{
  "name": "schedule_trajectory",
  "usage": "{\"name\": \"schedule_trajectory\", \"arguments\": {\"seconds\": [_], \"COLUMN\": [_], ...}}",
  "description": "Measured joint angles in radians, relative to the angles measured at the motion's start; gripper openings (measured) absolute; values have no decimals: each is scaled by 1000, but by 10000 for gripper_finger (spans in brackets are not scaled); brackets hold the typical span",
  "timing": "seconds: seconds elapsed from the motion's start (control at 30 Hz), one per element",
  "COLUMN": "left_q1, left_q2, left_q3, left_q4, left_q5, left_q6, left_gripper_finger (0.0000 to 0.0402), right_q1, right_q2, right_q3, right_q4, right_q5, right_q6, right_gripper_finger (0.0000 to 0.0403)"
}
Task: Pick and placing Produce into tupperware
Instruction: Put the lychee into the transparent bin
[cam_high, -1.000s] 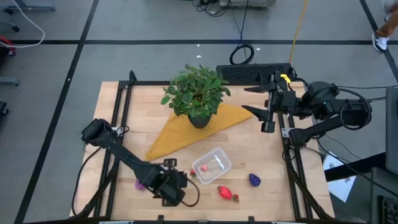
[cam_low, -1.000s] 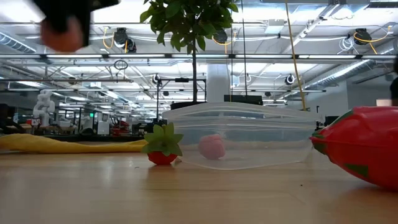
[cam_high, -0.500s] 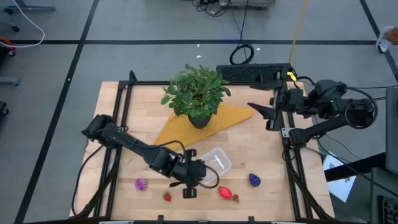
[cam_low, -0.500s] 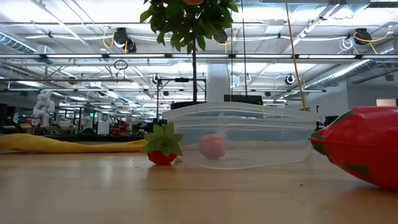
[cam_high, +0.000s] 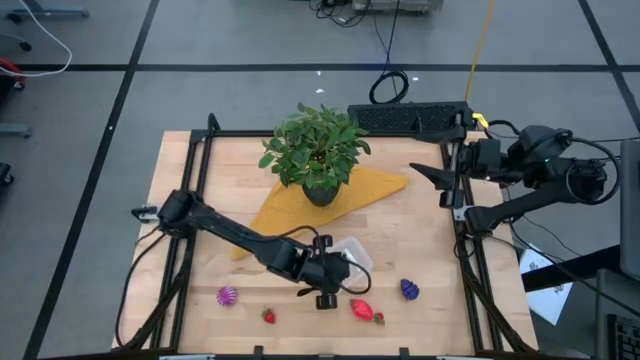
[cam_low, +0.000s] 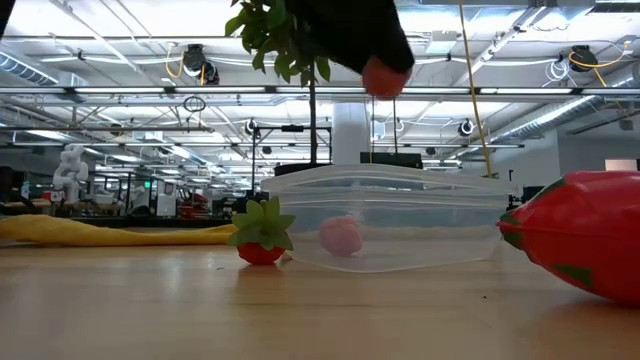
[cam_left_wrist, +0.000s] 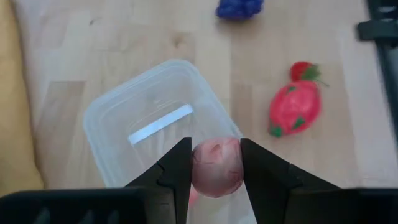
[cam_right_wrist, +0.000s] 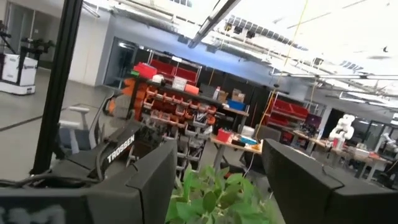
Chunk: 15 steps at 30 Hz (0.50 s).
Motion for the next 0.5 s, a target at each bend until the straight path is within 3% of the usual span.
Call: {"name": "schedule_trajectory", "arguments": {"seconds": [0.5], "left_q1": [3], "left_q2": [75], "left_q3": [0], "left_q4": [-106], "left_q5": [-52], "left_q6": [-155], "left_gripper_finger": [124], "right_q1": [0], "right_q2": [-2], "right_q3": [0], "right_q4": [-56], "right_q5": [0], "right_q6": [3], "right_gripper_finger": [228]}}
